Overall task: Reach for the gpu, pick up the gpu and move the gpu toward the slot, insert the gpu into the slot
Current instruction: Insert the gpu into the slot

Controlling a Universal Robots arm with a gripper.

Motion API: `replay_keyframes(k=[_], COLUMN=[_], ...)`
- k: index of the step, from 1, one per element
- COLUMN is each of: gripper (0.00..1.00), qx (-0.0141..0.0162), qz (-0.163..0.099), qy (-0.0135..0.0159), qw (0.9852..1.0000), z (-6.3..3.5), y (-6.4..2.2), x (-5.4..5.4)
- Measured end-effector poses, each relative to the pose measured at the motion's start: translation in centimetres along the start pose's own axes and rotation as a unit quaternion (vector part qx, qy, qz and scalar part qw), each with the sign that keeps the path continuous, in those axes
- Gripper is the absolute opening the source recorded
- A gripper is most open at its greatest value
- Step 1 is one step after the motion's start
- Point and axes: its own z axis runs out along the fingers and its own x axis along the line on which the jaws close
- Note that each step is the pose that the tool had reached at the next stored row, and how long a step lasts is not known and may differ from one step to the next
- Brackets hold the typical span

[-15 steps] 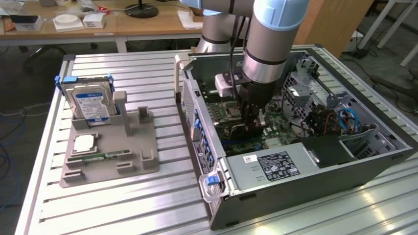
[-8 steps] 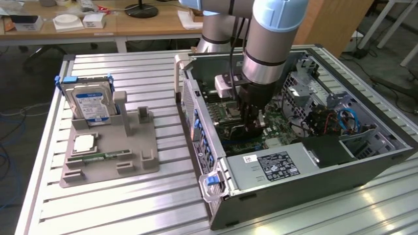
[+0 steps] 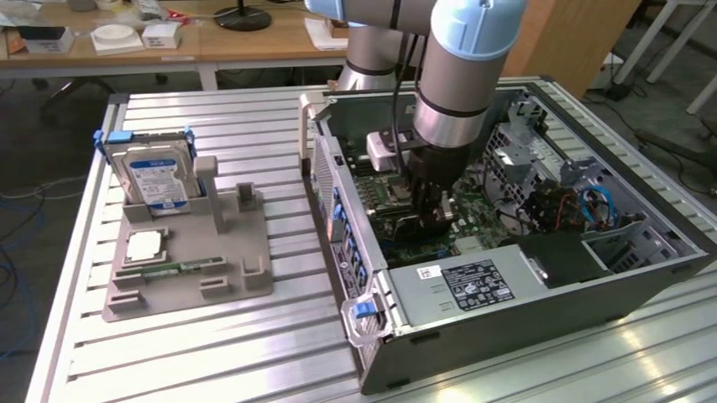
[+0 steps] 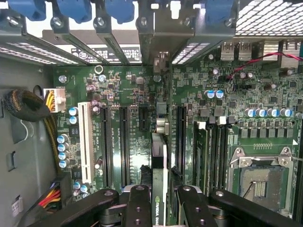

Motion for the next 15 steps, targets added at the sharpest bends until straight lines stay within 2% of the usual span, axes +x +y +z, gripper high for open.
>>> replay_keyframes(k=[15], gripper=[0.26], qx=[0.0000], qz=[0.000], qy=[-0.0001], qw=[1.0000], z=[0.03], y=[0.03], x=[0.00])
